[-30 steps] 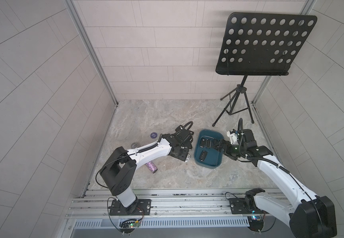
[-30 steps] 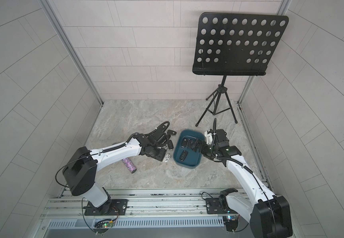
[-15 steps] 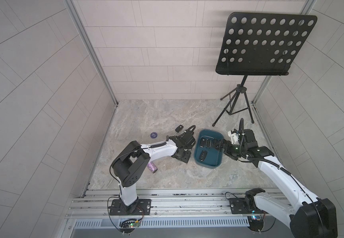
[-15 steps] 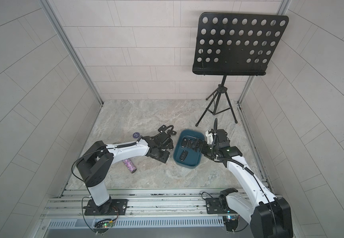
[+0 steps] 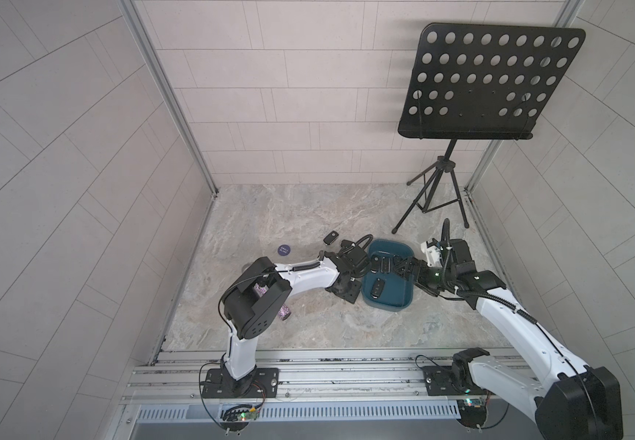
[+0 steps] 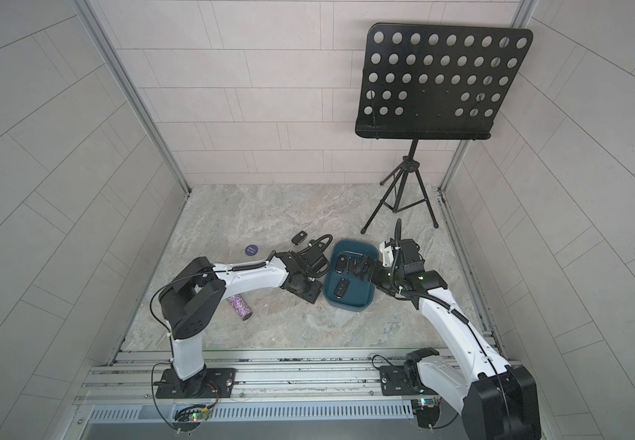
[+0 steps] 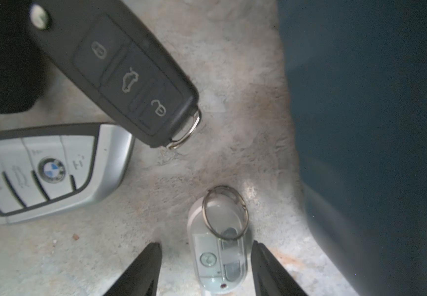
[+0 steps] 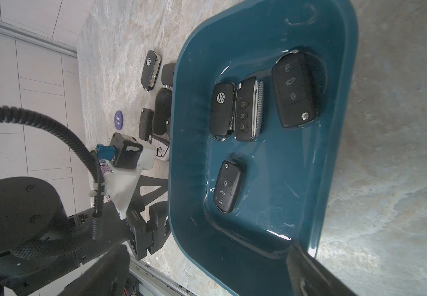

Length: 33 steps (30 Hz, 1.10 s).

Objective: Place the car key into the storage box
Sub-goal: Adjust the storage box at the center of the board, then pick up the car key from the center of the board.

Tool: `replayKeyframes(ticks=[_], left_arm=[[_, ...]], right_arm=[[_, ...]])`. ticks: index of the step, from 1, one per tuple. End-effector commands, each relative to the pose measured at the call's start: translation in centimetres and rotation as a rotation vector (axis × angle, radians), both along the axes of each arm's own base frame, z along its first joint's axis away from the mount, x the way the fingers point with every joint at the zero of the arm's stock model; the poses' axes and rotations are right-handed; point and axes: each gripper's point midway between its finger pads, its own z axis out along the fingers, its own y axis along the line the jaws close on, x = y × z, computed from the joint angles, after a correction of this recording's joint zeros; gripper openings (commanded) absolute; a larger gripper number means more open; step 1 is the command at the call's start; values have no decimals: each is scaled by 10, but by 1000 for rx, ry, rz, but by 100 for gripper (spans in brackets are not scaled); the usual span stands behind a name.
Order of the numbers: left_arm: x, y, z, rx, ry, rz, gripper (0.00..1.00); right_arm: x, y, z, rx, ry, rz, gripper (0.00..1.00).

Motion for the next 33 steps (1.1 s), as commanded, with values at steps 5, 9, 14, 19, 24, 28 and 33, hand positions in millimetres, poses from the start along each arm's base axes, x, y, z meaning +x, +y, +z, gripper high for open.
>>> replayKeyframes(ticks=[5, 9, 14, 19, 24, 28, 33], left_arm=[[0, -9, -8, 17, 30, -20, 61], [1, -8, -14, 31, 36, -18, 53], [-2, -4, -16, 48, 43, -21, 45], [-5, 1, -22, 74, 57, -24, 39], [-4, 2, -21, 75, 51, -22, 32], [-2, 3, -17, 78, 34, -19, 30], [3, 4, 1, 77, 11, -9, 30]], right_arm=[[-1, -1, -4, -14, 17, -6, 100], [-1, -1, -5, -15, 19, -8, 100], [-2, -3, -6, -21, 23, -12, 100], [-2, -3, -8, -25, 24, -15, 100], [-3, -4, -8, -25, 23, -17, 100], [-2, -4, -7, -26, 19, -20, 100], [-2, -7, -6, -37, 9, -26, 100]])
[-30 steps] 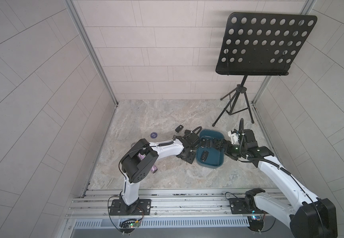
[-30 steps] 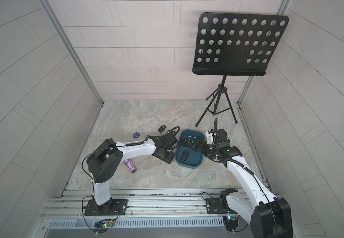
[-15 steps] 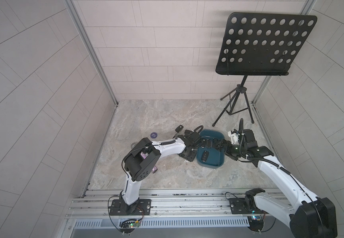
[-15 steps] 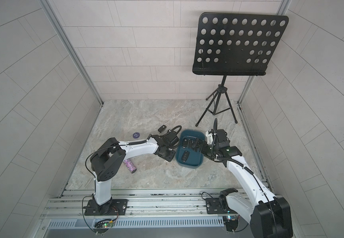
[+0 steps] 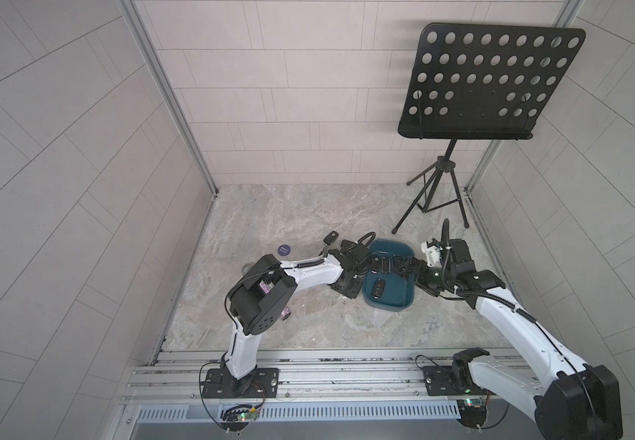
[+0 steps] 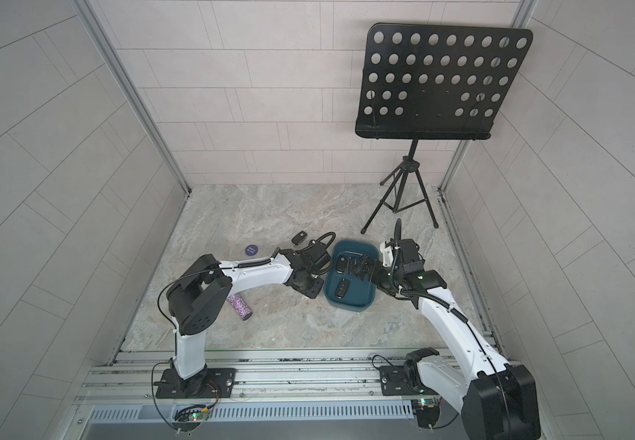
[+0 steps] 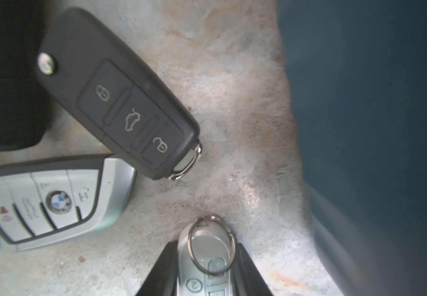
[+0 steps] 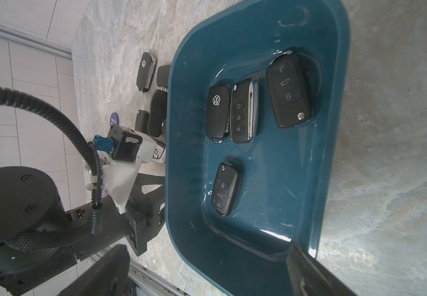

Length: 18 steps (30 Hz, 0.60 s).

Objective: Place the car key into the storage box
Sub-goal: Pick up the car key from the center of the board.

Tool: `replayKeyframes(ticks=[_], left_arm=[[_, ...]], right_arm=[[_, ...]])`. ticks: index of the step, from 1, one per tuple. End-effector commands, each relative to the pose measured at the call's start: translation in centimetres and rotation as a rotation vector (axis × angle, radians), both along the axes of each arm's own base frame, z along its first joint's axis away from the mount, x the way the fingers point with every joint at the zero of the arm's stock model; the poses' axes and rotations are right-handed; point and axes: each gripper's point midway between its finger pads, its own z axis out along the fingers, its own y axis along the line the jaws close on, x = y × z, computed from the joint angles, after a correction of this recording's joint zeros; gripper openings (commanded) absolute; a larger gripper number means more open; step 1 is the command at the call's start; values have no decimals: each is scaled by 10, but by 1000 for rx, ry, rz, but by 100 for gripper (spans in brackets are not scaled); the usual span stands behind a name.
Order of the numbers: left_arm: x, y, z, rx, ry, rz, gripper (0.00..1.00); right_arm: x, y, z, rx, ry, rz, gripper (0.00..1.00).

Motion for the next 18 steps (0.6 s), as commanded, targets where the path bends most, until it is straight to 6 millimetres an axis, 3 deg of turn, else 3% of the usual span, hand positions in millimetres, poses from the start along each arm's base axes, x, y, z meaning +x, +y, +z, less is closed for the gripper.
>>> replayKeyframes(ticks=[1, 11, 18], left_arm=[[-6, 11, 8, 50, 13, 3, 30], [2, 8, 64, 13, -48, 19, 30], [4, -10, 98, -83, -46, 42, 30]], right_arm=[[-3, -5, -2, -25, 1, -15, 100], [-6, -10, 0, -49, -21, -2, 100], [-7, -17, 3, -117, -41, 32, 100]])
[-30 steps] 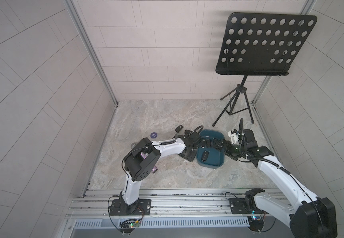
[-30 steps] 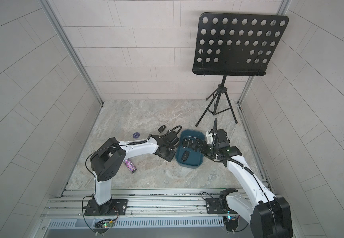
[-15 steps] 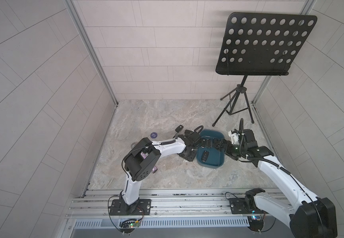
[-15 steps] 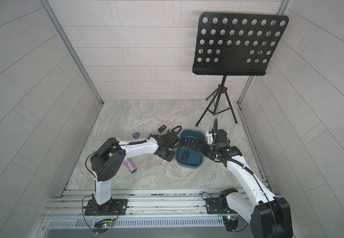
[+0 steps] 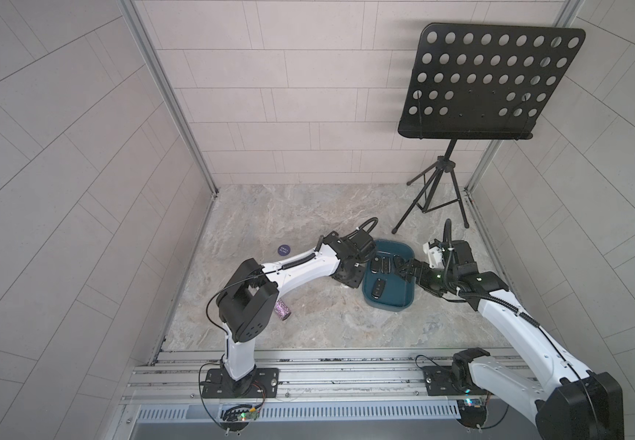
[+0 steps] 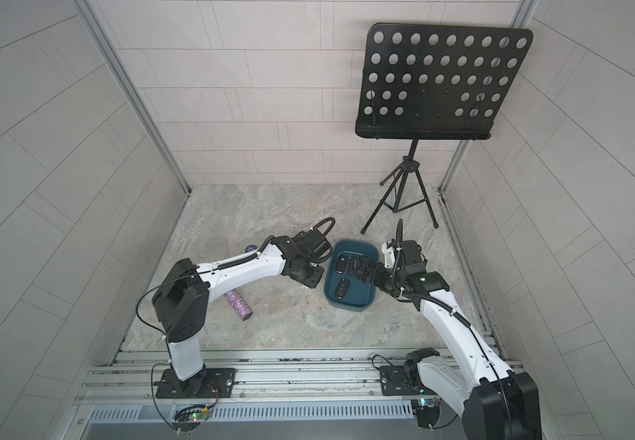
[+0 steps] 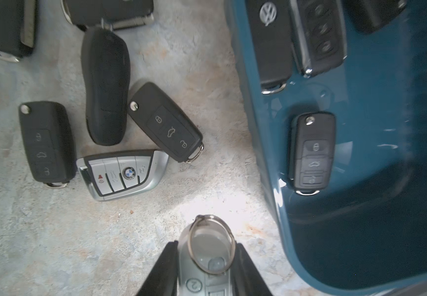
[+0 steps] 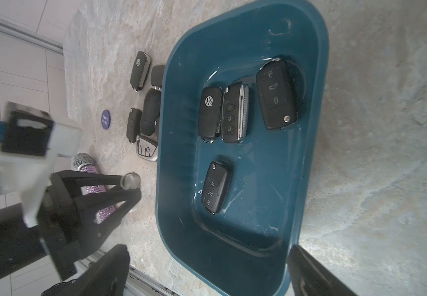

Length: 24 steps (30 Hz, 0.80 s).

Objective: Place the car key into the storage box
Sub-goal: Pick up the car key from the center of the board, then place the car key in the storage box.

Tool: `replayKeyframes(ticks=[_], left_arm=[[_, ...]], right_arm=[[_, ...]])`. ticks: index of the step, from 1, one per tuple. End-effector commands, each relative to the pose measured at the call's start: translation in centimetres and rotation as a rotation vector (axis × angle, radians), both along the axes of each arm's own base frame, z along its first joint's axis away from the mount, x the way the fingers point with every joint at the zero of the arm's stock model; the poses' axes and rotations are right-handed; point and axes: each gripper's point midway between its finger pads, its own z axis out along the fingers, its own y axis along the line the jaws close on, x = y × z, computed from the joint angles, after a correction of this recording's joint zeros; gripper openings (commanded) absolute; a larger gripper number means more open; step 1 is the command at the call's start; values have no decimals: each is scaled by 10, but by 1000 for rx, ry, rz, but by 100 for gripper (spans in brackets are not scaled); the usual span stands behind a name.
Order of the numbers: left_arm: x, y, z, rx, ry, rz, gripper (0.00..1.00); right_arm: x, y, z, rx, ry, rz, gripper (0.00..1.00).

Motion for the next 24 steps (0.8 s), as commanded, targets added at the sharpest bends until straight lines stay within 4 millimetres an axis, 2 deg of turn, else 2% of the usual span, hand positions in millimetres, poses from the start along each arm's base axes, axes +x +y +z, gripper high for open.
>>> replayKeyframes(ticks=[1, 9, 13, 18, 24], left_arm=[[-3, -8, 26, -56, 8, 19, 30], [-5, -55, 53, -192, 41, -42, 30], [-12, -82, 54, -223, 81, -115, 30], [-24, -109, 39, -221, 159, -207, 30], [-29, -126, 10, -191, 243, -249, 30]], right_arm=[[0, -8, 4, -48, -18, 4, 100], [0, -21, 11, 12, -52, -71, 100], [-5, -23, 14, 24, -55, -74, 100], [-12, -22, 20, 38, -74, -69, 100], [-19, -25, 26, 25, -99, -77, 100]])
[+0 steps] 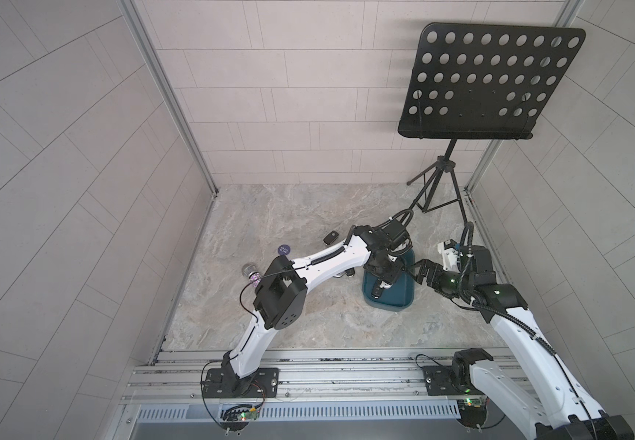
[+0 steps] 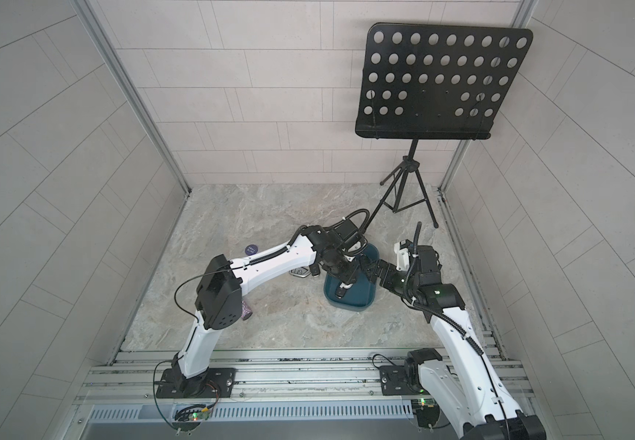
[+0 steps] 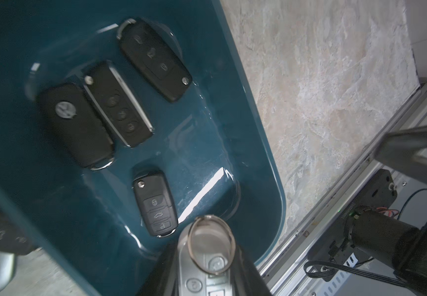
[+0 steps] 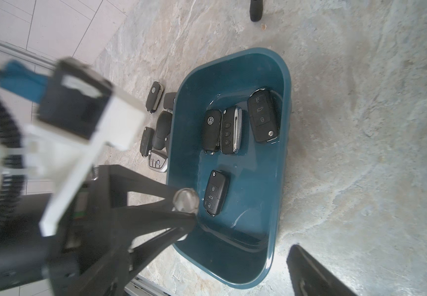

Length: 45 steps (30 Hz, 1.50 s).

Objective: Place the car key into the storage box
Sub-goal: Place the car key in the storage box.

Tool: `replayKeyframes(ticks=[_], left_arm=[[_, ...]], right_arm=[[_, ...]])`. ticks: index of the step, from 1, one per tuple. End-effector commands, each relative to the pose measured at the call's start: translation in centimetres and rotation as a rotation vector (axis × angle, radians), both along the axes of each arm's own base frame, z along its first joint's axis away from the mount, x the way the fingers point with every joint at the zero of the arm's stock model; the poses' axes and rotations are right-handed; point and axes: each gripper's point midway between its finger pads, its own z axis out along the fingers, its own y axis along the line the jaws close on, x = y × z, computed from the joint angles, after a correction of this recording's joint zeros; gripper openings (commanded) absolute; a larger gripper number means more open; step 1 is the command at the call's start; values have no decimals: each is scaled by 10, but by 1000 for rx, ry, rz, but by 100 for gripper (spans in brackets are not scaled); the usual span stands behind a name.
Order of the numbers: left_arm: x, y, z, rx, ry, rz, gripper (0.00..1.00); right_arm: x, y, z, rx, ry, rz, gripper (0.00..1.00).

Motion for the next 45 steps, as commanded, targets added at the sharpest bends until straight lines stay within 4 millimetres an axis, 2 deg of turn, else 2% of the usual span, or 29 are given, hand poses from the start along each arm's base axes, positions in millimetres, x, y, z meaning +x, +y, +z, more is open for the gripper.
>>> replayKeyframes(ticks=[1, 14, 21, 27, 33, 38, 45], left_arm=[[-10, -4, -8, 25, 54, -44, 30], [5, -14, -58, 113, 74, 23, 30], [13, -14, -68, 136, 51, 59, 31], [16, -13, -72, 146, 41, 72, 36], [19, -11, -62, 146, 16, 77, 48], [25, -7, -42, 127, -17, 95, 52], [52, 12, 8, 28, -65, 200, 53]], right_arm=[[-8, -3, -4, -8, 15, -12, 100], [-10, -2, -3, -7, 19, -1, 100], [-10, -3, -7, -9, 29, -5, 100], [-10, -2, -9, -7, 35, -2, 100], [-9, -1, -7, -3, 31, 2, 100], [-6, 1, -2, 8, 12, 14, 100], [3, 7, 8, 32, -25, 38, 100]])
